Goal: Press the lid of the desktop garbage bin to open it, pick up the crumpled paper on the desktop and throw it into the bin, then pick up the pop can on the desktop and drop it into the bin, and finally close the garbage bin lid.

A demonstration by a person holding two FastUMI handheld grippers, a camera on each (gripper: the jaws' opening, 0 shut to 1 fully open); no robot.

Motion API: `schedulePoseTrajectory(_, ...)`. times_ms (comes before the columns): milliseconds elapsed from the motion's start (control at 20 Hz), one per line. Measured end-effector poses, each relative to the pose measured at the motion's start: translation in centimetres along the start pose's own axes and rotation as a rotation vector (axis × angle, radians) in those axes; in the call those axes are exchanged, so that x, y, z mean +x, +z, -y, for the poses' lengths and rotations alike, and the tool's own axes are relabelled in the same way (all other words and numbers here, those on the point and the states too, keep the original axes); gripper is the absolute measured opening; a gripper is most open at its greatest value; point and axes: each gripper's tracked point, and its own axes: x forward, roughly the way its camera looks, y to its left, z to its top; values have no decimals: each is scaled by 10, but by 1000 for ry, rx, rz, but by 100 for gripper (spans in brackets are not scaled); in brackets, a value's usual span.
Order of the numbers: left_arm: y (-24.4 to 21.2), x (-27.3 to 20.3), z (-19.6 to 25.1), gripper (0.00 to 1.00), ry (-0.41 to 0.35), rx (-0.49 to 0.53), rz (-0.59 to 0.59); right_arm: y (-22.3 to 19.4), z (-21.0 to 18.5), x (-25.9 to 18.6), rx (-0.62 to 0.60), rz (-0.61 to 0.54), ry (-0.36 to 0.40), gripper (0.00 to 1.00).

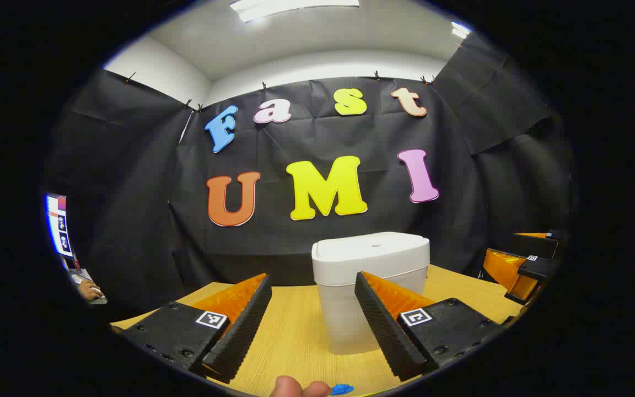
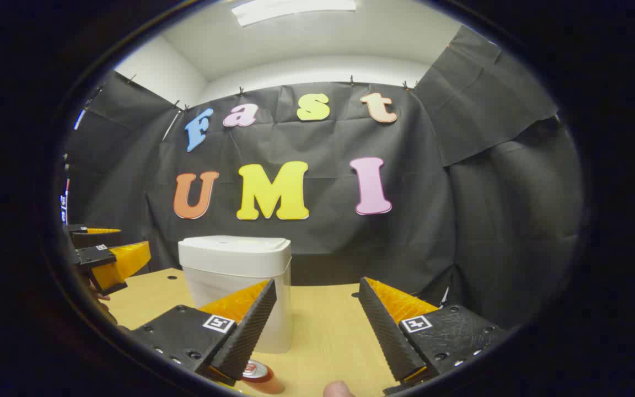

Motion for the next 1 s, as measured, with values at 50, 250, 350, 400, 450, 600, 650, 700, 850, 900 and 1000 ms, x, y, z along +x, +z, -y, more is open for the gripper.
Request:
schedulePoseTrajectory(50, 0, 0, 0, 98, 1, 0, 0, 0, 0, 0, 0, 0, 0, 94)
schedulePoseTrajectory(250, 1, 0, 0, 98, 1, 3, 2, 1, -2, -2, -5, -1, 2, 93)
schedulePoseTrajectory(350, 2, 0, 1, 98, -1, 4, 2, 2, -2, -2, -5, 0, 3, 93)
schedulePoseTrajectory(400, 3, -1, 2, 98, -2, 5, 3, 2, -2, -2, -6, 2, 3, 93)
schedulePoseTrajectory(450, 3, -1, 2, 98, -2, 6, 4, 4, -2, -3, -7, 4, 3, 93)
schedulePoseTrajectory(600, 3, -1, 3, 98, -4, 7, 4, 4, -2, -4, -9, 7, 3, 93)
schedulePoseTrajectory(650, 3, -1, 3, 98, -5, 7, 5, 4, -2, -4, -8, 6, 2, 93)
schedulePoseTrajectory(700, 3, -1, 4, 98, -5, 7, 4, 3, -2, -3, -7, 4, 2, 93)
schedulePoseTrajectory(850, 2, -3, 2, 98, -3, 8, 6, 2, -3, -4, -8, 0, 4, 94)
schedulePoseTrajectory(900, 3, -3, 2, 98, -2, 9, 7, 2, -3, -5, -9, 2, 4, 94)
schedulePoseTrajectory(1000, 3, -3, 1, 98, -1, 9, 6, 3, -3, -5, -6, 5, 6, 93)
